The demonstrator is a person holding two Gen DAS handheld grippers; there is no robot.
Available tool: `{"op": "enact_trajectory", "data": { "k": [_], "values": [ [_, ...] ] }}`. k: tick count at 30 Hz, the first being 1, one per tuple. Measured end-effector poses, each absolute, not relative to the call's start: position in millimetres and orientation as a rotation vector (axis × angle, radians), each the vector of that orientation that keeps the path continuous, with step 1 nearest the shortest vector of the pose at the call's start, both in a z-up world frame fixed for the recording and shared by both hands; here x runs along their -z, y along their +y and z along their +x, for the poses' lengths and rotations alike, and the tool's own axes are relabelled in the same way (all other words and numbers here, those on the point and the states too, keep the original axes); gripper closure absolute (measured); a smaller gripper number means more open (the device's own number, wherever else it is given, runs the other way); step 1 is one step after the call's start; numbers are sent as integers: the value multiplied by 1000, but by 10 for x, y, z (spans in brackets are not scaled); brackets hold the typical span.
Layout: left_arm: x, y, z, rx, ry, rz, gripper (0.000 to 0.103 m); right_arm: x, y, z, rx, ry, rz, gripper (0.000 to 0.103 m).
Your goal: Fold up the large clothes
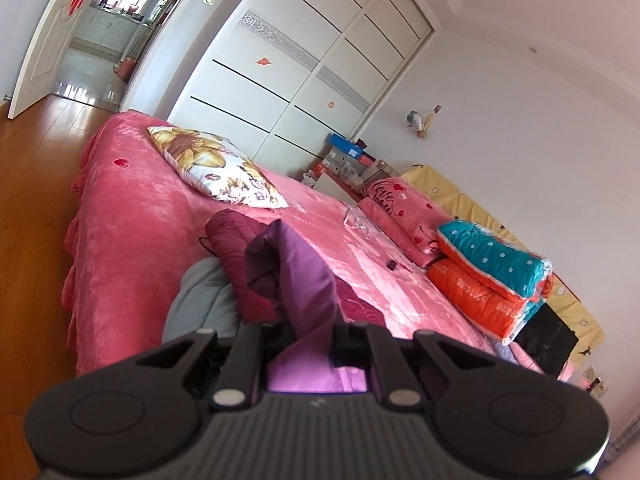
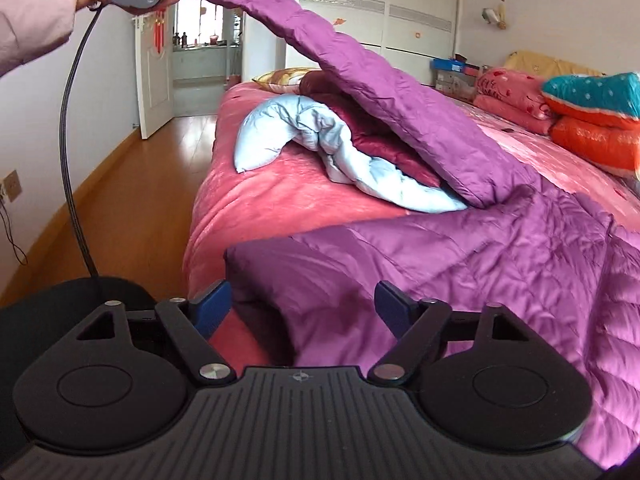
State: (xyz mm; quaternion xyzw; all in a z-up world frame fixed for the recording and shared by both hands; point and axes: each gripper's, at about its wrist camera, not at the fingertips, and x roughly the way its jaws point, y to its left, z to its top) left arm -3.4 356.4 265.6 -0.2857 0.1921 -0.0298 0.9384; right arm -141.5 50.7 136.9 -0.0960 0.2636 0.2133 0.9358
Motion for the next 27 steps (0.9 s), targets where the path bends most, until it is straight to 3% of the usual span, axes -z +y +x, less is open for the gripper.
{"op": "enact_trajectory", "data": {
  "k": [3, 11, 14, 16, 17, 19, 21, 27],
  "values": [
    [-2640, 3580, 1, 59, 399, -585, 94, -1320, 551, -1241, -432, 548, -181, 12],
    [-2581, 3588, 40, 53, 417, -567, 94, -1023, 789, -963, -496, 579, -261, 12],
    [-2561, 3601, 45, 50, 420, -569, 94, -980, 784, -937, -513, 582, -263, 21],
    [-2549, 3619, 38, 48, 422, -577, 94, -989, 731, -917, -517, 602, -207, 33],
    [-2548, 3629, 35, 49, 423, -583, 94, -1014, 650, -899, -517, 624, -135, 37],
    [-2548, 3649, 26, 51, 424, -593, 94, -1047, 412, -794, -511, 678, 67, 56],
    [-2554, 3655, 21, 49, 424, -599, 94, -1044, 158, -703, -512, 723, 271, 63],
    [-2588, 3615, 1, 55, 414, -592, 94, -1088, -101, -724, -553, 760, 514, 65]
  ]
}}
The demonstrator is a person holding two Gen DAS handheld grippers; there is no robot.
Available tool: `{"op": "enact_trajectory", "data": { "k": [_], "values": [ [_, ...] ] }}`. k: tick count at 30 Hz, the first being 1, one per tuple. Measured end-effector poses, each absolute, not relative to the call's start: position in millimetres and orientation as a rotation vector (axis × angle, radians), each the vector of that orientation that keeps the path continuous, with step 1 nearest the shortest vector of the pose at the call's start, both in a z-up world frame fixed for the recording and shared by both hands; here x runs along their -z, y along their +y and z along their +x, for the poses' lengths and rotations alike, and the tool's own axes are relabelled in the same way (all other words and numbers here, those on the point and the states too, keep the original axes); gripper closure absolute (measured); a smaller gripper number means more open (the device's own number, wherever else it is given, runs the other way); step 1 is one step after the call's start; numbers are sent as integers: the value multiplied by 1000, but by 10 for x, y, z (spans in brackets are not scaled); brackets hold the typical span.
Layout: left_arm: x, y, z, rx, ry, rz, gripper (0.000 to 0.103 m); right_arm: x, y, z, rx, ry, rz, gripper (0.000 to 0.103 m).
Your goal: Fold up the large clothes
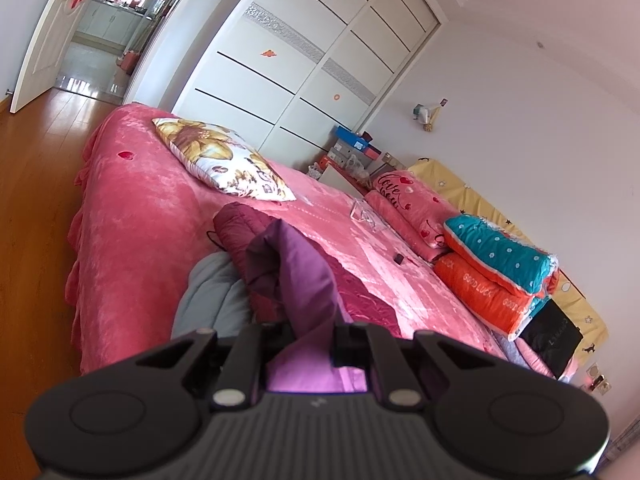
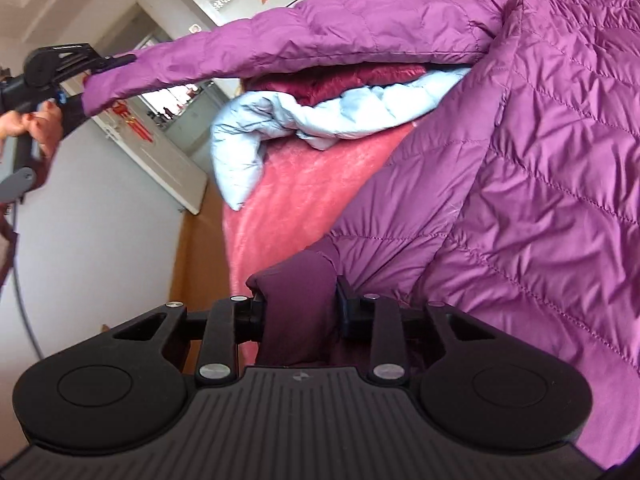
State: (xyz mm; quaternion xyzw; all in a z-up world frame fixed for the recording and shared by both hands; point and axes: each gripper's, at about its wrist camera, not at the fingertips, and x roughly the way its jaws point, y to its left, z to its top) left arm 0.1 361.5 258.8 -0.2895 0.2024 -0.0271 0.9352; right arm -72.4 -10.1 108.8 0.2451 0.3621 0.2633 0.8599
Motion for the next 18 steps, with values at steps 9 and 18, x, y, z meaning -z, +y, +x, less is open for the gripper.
{"op": "enact_trajectory", "data": {
  "k": [9, 18],
  "values": [
    [-2767, 3638, -71, 63, 371, -596, 94, -1126, -114, -905, -635, 800, 617, 65],
    [-2950, 3791, -77, -15, 330, -596, 94, -1027, 174, -1133, -759, 868, 452, 67]
  ]
}}
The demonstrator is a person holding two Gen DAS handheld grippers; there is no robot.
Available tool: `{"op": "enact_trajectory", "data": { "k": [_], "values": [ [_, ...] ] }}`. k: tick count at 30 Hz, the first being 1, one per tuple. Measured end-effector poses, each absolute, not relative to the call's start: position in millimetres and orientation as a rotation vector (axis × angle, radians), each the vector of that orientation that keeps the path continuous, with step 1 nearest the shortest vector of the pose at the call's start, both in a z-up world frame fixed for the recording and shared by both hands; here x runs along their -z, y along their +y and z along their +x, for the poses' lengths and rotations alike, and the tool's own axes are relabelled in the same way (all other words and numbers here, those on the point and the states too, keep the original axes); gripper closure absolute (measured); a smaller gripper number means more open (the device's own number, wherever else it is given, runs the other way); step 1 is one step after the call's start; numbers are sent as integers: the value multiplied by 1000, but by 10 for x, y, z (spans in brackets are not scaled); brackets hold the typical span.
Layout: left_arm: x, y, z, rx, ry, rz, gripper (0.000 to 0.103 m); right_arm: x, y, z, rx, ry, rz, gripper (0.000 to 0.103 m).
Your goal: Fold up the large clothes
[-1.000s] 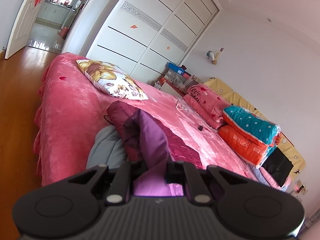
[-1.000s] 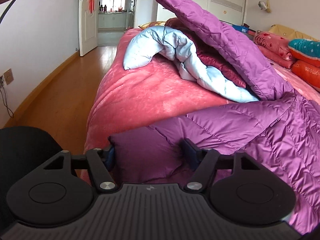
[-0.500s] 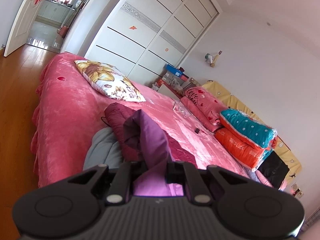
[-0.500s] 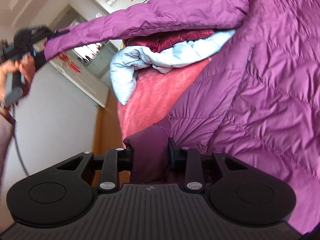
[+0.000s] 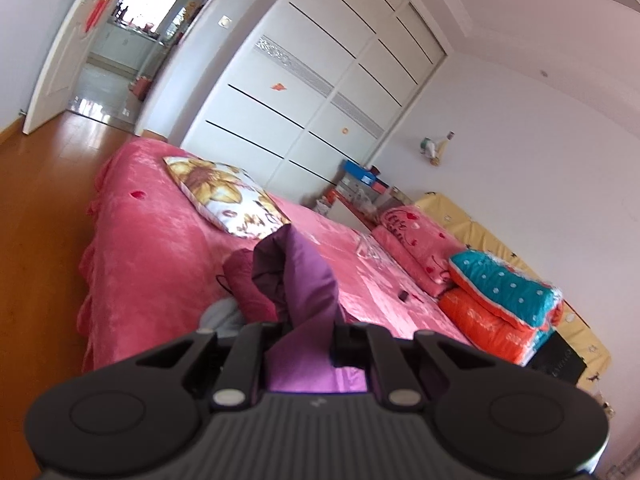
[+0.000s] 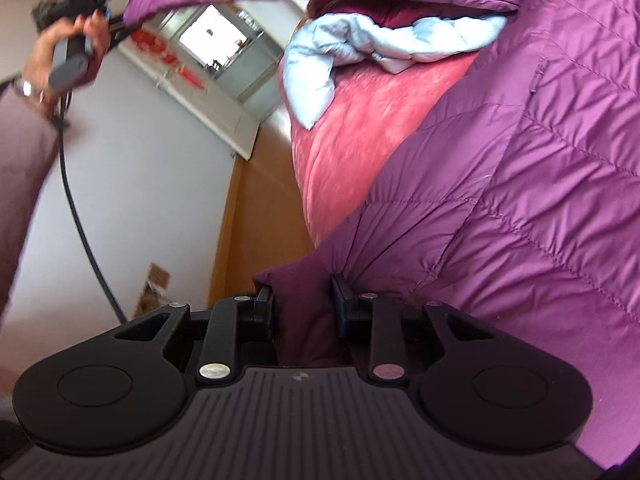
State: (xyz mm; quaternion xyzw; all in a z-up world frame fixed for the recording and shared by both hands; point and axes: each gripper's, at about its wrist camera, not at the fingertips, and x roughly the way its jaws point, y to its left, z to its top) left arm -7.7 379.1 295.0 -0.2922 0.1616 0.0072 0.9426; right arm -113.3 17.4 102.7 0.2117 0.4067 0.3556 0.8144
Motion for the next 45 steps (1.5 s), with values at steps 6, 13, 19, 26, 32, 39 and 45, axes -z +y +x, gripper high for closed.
{"op": "enact_trajectory", "data": {
  "k": [6, 13, 19, 26, 32, 39, 45],
  "values": [
    [-2959, 3768, 6, -50, 343, -593, 94, -1073, 205, -1087, -767, 870, 406, 61],
    [-3100, 3648, 67, -55, 336, -599, 94, -1278, -8, -1171, -746, 810, 390, 30],
    [-3368, 3269, 91, -14, 304, -536, 94, -1509, -442, -1280, -719, 701, 449, 7],
    [-3738, 2629, 69, 65, 272, -425, 94, -1582, -1252, -1303, -531, 572, 542, 4],
    [-3993, 1966, 71, 149, 254, -336, 94, -1384, -2009, -1317, -290, 484, 733, 4],
    [-4185, 1051, 111, 277, 236, -230, 94, -1243, -2524, -1406, -128, 438, 833, 3],
    [-4081, 159, 134, 408, 270, -126, 93, -1283, -2696, -1478, -115, 373, 871, 1]
  ]
}}
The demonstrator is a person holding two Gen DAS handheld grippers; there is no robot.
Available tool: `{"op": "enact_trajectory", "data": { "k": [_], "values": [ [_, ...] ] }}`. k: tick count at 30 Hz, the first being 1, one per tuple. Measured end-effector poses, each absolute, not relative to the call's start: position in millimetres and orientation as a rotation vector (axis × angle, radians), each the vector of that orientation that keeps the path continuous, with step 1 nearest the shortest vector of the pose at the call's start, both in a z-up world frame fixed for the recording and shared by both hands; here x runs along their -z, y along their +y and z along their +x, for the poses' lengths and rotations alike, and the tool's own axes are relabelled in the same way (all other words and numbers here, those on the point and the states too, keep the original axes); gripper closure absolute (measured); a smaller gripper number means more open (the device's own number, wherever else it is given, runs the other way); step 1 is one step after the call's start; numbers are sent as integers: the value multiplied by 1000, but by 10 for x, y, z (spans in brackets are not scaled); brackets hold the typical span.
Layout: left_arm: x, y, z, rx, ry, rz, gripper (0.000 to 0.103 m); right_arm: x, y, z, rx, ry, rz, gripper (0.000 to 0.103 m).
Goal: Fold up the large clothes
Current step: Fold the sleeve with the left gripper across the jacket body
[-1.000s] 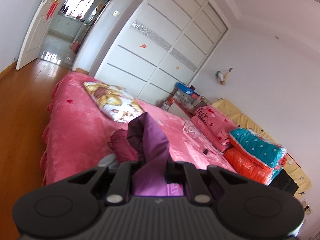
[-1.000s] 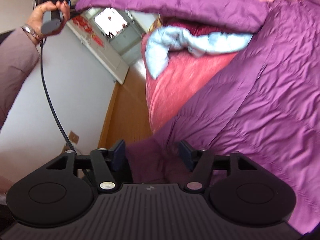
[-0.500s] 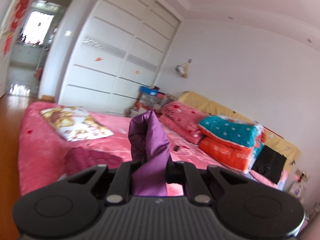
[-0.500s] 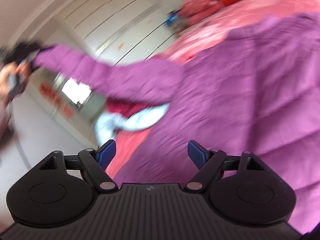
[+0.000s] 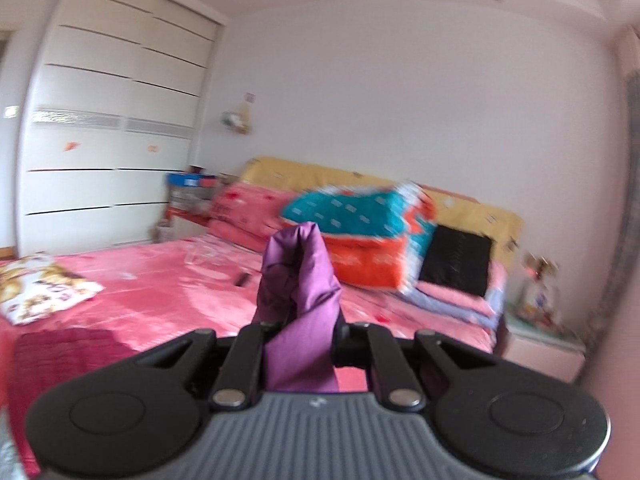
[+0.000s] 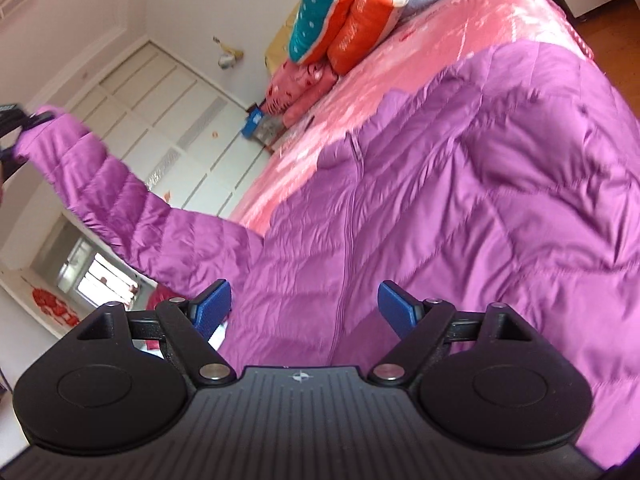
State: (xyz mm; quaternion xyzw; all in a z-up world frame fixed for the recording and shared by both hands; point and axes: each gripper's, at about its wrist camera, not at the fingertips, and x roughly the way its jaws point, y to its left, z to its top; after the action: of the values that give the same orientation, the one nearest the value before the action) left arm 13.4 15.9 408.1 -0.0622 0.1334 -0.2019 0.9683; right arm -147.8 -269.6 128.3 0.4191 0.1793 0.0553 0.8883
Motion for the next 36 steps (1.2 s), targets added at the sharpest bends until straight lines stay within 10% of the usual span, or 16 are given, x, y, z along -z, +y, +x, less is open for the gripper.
{"op": "enact_trajectory", "data": {
  "k": [24, 36],
  "values": [
    [-1834, -2236, 625, 652, 690, 53, 91, -988, -3639, -1686, 158, 170, 1182, 0],
    [-2061, -2033, 502, 734, 582, 82, 33, -1041, -3651, -1545, 201, 191, 1134, 0]
  ]
}}
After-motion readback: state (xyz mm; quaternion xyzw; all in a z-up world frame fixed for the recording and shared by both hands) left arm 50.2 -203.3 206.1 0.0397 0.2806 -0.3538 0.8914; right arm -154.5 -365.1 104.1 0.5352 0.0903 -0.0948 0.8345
